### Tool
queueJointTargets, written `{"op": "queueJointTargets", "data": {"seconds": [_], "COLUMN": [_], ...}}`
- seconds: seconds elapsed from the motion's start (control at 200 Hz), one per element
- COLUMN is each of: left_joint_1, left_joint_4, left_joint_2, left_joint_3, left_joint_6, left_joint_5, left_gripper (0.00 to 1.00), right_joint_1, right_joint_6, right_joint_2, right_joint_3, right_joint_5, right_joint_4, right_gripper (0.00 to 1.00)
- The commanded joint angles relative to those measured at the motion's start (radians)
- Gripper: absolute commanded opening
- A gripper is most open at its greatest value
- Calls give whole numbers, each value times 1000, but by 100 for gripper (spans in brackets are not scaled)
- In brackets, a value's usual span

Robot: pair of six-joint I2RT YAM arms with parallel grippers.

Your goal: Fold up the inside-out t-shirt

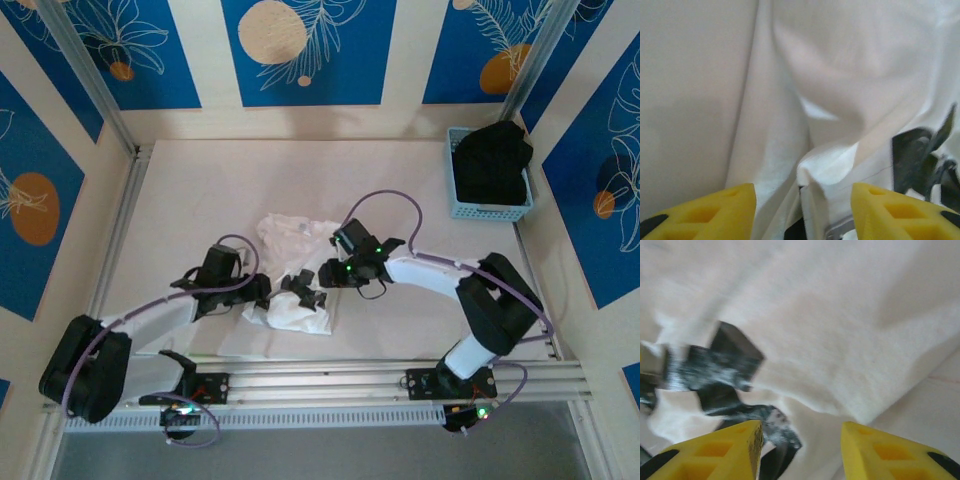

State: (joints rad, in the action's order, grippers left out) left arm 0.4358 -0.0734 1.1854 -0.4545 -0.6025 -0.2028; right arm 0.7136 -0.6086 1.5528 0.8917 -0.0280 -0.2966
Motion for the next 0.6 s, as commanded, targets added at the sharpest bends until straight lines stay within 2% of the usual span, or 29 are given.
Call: {"op": "queueJointTargets", "data": {"seconds": [0.0, 0.165, 0.28, 0.45, 0.595], "left_joint_1": [-41, -115, -128, -129, -130], "left_joint_4": [21, 67, 61, 96, 103], "left_joint_2": [-20, 168, 334, 483, 575], "left_joint_3": [-90, -232, -349, -454, -516], "left_joint_6": [36, 58, 78, 92, 108], "left_joint_5": [70, 44, 14, -11, -32], "left_gripper": [54, 54, 54, 54, 43], "right_joint_1": [-27, -67, -70, -75, -80], "right_joint_6": [41, 37, 43, 34, 28], "right_joint_2": [-47, -39, -24, -18, -19], "right_joint_3": [10, 27, 39, 14, -4], "right_joint_5": [-15, 3, 15, 29, 36], "right_joint_4": [41, 81, 76, 88, 96], "right_gripper": [46, 46, 46, 46, 46]}}
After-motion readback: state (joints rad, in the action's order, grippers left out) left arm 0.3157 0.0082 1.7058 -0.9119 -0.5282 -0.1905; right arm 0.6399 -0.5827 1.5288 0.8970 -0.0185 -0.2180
